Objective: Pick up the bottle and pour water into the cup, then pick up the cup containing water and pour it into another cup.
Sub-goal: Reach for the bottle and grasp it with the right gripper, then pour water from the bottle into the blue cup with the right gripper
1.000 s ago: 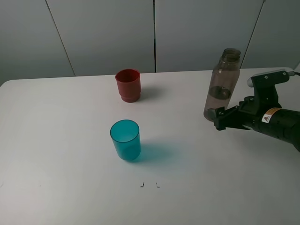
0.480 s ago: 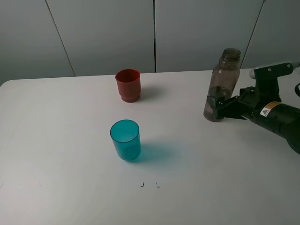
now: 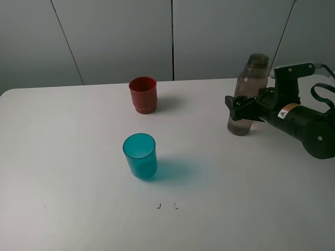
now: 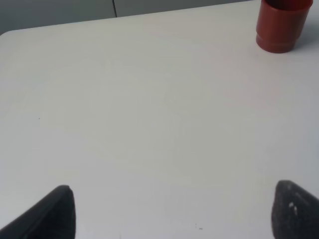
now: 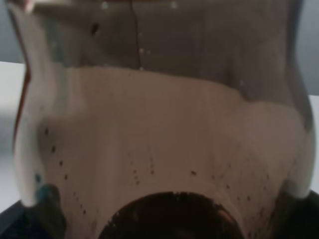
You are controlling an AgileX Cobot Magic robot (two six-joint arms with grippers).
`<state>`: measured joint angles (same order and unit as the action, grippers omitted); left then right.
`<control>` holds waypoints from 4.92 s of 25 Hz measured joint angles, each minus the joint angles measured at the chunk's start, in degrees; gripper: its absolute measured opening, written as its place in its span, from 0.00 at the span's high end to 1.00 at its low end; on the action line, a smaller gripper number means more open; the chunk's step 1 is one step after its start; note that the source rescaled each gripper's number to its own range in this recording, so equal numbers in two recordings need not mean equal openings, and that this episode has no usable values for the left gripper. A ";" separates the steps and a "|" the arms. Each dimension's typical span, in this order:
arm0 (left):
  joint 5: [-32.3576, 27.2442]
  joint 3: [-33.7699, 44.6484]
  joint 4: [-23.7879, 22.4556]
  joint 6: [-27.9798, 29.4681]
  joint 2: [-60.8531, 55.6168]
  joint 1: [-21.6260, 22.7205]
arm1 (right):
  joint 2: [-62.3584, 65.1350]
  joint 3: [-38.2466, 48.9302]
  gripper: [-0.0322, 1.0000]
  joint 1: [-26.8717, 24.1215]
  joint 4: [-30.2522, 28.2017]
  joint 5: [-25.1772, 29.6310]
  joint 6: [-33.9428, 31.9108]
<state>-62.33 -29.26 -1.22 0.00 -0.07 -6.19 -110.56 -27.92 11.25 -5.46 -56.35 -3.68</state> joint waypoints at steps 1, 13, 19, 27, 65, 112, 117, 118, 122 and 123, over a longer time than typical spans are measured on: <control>0.00 0.00 0.00 0.00 0.00 0.00 | -0.40 -0.44 0.00 0.00 0.00 -0.16 -0.11; 0.00 0.00 0.00 0.00 0.00 0.00 | -2.09 -1.79 0.00 0.00 -0.80 -0.30 -0.22; 0.00 0.00 0.00 0.00 0.00 0.00 | -2.09 -2.02 0.11 0.00 -0.80 -0.30 -0.22; 0.00 0.00 0.00 0.00 0.00 0.00 | -2.09 -2.14 0.92 0.00 -0.33 -0.30 0.10; 0.00 0.00 0.00 -0.39 0.00 0.00 | 6.17 -15.19 0.92 19.63 -1.22 18.33 35.24; 0.00 0.00 0.00 -0.39 0.00 0.00 | 0.69 -15.22 0.92 25.30 2.02 17.64 75.27; 0.00 0.00 0.00 -0.39 0.00 0.00 | 0.69 -15.22 0.92 25.42 2.02 17.64 75.27; 0.00 0.00 0.00 -0.39 0.00 0.00 | 0.69 -15.22 0.92 25.42 2.02 17.64 75.27; 0.00 0.00 0.00 -0.39 0.00 0.00 | 0.69 -15.22 0.92 25.42 2.02 17.64 75.27; 0.00 0.00 0.00 -0.39 0.00 0.00 | 0.69 -15.22 0.92 25.42 2.02 17.64 75.40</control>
<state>-62.33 -29.26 -1.22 -0.39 -0.07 -6.19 -109.88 -43.14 36.67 -3.43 -38.70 71.71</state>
